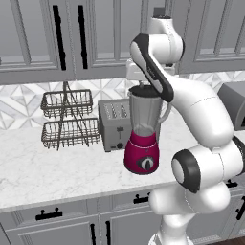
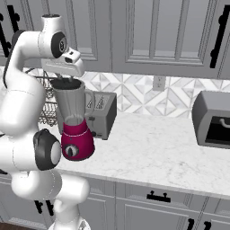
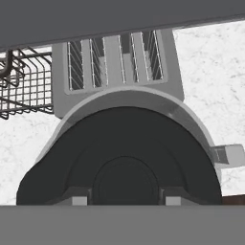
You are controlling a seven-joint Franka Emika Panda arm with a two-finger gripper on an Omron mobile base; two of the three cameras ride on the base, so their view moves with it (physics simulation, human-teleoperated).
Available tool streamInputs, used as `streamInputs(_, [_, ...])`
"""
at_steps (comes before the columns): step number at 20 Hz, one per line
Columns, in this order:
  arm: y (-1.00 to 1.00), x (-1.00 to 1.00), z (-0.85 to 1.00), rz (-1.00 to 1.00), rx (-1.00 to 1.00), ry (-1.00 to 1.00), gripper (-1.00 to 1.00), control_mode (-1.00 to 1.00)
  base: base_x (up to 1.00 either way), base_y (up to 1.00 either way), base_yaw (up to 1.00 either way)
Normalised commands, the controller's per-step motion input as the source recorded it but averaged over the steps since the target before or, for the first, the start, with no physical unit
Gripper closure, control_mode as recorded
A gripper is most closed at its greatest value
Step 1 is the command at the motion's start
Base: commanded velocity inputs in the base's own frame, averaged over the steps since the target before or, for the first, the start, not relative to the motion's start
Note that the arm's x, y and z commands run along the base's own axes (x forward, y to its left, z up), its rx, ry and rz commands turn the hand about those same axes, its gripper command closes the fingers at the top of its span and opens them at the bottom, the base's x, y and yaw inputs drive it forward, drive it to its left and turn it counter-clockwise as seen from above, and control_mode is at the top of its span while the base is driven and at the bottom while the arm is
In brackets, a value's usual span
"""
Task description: Close the lid blender by securely placing the lid on top.
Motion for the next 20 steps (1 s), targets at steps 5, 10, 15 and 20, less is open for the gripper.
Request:
streamInputs(5, [0.0, 0.03, -0.07, 0.0, 0.0, -0.03, 1.0, -1.0, 0.0, 0.0, 0.0])
streamInputs(10, [0.0, 0.0, -0.01, 0.0, 0.0, -0.11, 1.0, -1.0, 0.0, 0.0, 0.0])
streamInputs(15, [0.0, 0.04, -0.04, 0.0, 0.0, -0.11, 1.0, -1.0, 0.0, 0.0, 0.0])
streamInputs(20, [0.0, 0.05, -0.22, 0.0, 0.0, -0.02, 1.0, -1.0, 0.0, 0.0, 0.0])
